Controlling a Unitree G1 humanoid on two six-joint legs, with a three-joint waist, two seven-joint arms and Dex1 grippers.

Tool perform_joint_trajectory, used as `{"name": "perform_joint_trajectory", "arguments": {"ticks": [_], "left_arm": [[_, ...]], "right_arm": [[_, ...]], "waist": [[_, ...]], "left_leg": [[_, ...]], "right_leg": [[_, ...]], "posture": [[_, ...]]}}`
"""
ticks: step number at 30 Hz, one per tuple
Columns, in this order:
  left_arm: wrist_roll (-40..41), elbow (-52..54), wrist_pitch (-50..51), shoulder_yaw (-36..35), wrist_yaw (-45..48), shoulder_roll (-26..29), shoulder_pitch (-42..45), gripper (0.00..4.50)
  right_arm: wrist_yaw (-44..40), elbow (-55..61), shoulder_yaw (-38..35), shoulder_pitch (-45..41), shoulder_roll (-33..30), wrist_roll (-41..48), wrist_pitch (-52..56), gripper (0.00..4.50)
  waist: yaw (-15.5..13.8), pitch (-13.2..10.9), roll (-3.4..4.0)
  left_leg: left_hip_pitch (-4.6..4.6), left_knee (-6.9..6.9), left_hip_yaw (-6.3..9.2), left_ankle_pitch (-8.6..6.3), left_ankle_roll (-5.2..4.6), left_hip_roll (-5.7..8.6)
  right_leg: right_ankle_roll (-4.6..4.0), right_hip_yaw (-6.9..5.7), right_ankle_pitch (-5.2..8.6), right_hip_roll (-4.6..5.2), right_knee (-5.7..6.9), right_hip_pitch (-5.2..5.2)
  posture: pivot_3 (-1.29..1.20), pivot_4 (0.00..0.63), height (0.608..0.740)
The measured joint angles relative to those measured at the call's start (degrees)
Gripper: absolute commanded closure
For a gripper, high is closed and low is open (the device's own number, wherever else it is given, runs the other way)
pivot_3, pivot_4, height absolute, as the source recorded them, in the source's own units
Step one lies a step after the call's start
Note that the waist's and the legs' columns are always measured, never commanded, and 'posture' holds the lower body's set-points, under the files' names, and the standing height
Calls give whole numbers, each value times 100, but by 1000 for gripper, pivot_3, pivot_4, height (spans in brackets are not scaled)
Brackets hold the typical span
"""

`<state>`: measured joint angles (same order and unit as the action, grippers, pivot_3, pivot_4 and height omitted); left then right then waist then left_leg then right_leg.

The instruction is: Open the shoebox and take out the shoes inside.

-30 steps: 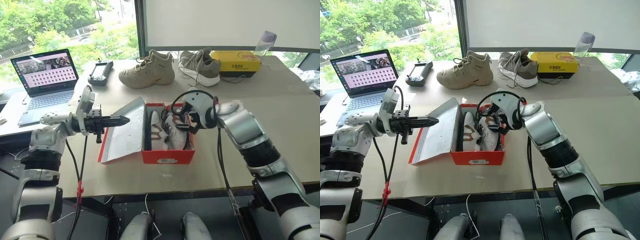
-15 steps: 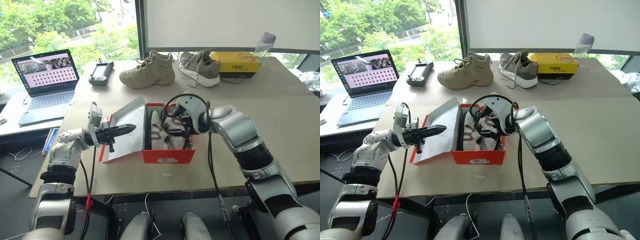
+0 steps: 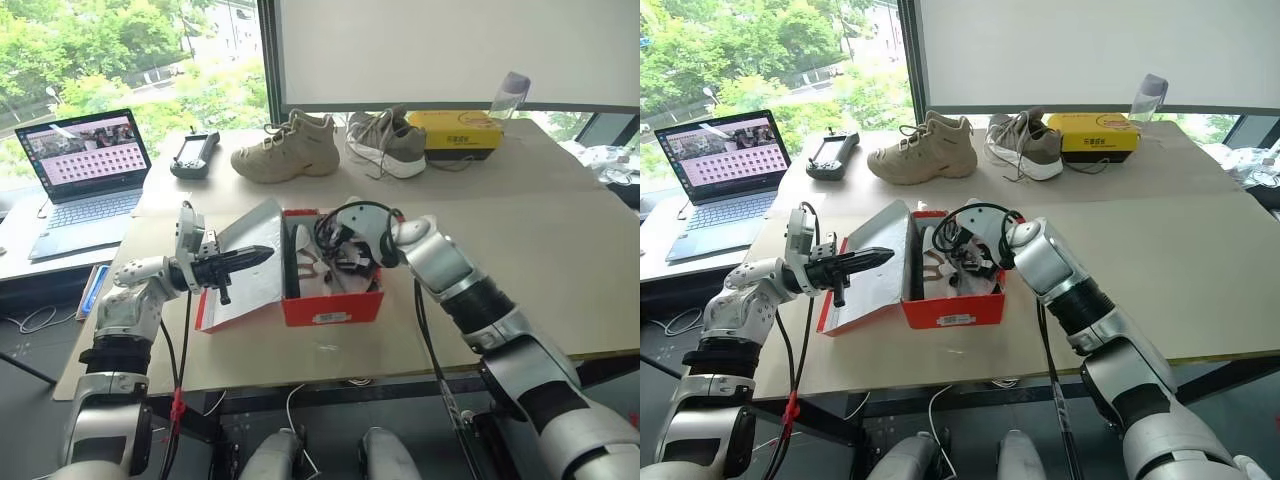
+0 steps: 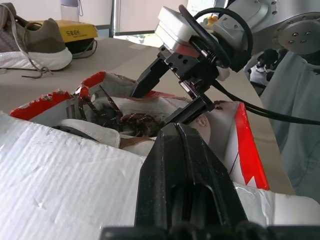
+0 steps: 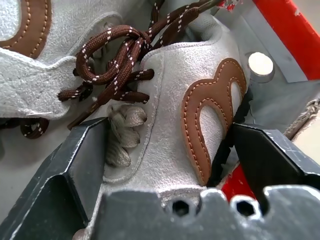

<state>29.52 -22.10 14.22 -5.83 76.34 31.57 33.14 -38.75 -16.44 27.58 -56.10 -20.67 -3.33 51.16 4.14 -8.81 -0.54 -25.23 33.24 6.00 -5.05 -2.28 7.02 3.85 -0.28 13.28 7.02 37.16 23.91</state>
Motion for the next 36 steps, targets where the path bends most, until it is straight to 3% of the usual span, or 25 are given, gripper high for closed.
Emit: {"name": "perform_joint_trajectory", "arguments": {"ticks": [2,9,12,24,27,36], "left_arm": [[1,13,3,-1,-9,0,0,4500],[-9,-89,-138,-36,-81,-55,-10,4500],[-17,-120,-156,-36,-112,-63,-33,4500],[-53,-127,-237,-35,-170,-64,-49,4500],[-115,-133,-306,-33,-174,-65,-52,4500],[-215,-224,-392,-28,-184,-99,-49,4500]], "right_arm": [[3,-143,-76,-5,80,-30,-77,715],[30,-440,-344,-62,224,-217,-196,3037],[30,-442,-439,-76,260,-238,-196,3798],[-9,-279,-1043,-159,347,25,461,3798],[-10,-104,-1082,-192,340,175,722,3798],[15,622,-1524,-635,140,635,1483,3798]], "waist": [[14,6,0],[10,7,1],[9,7,0],[-34,1,4],[-50,-2,4],[-73,-8,4]], "left_leg": [[7,-1,0,0,0,-1],[13,-24,-3,0,0,1],[13,-26,-3,0,0,2],[-9,-39,-5,0,1,10],[-25,-39,-5,0,1,12],[-33,-40,-5,0,0,13]], "right_leg": [[-5,3,-1,-1,1,0],[-2,23,-9,-5,1,15],[-5,34,-7,-10,-1,21],[-9,53,-6,-17,-6,37],[-47,54,-29,-17,-6,43],[-45,53,-29,-17,-8,48]], "posture": [[0,150,732],[0,150,732],[0,150,732],[0,150,732],[0,150,732],[0,150,732]]}}
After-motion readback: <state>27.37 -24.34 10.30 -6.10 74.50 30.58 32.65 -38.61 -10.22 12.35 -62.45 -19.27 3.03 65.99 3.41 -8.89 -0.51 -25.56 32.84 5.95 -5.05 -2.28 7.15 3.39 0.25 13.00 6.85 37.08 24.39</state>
